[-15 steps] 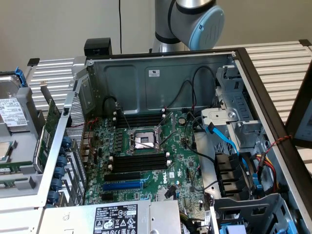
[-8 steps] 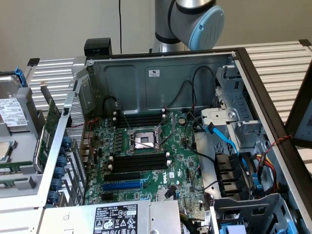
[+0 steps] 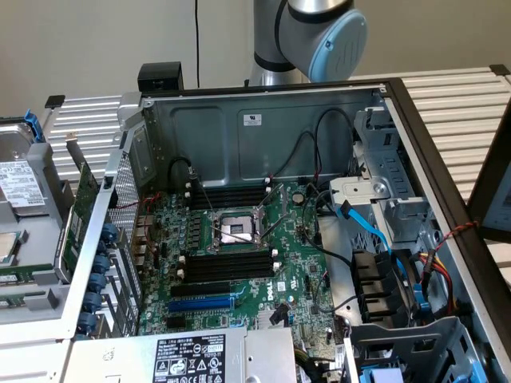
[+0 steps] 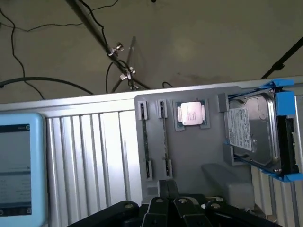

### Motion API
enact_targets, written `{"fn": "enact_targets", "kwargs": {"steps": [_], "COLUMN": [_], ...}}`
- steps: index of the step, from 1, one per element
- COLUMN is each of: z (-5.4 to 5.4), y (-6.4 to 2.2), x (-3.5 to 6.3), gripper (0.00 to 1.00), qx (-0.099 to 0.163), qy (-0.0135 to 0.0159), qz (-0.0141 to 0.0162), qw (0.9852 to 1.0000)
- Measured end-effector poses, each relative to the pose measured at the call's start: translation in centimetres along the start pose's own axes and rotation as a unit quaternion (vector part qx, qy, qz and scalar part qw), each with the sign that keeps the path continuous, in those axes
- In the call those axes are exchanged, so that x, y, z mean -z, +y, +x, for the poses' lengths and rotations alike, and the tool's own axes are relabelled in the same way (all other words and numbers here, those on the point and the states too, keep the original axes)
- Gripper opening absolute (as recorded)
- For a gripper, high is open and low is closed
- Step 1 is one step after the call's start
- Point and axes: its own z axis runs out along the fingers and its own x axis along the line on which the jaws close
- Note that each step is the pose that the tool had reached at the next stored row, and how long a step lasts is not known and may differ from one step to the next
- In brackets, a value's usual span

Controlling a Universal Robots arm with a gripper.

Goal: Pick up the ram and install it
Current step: 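Pick up the ram and move it above insertion slot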

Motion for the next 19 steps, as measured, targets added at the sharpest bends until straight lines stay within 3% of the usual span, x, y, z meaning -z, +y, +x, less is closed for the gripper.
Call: {"fn": "enact_targets", "kwargs": {"steps": [5,9,17,19], "z": [-0.01,0.0,0.0,0.0], "y": [0.0,0.03,0.1,0.11], "x": [-0.02,-0.03,-0.06,-0.14], "gripper": [0.1,0.1,0.1,0.17], "qx": [0.037,0.051,0.053,0.053], "qy": [0.001,0.0017,0.0017,0.0017], "qz": [0.0085,0.0146,0.0149,0.0149], "qw": [0.9993,0.9986,0.9985,0.9985]}}
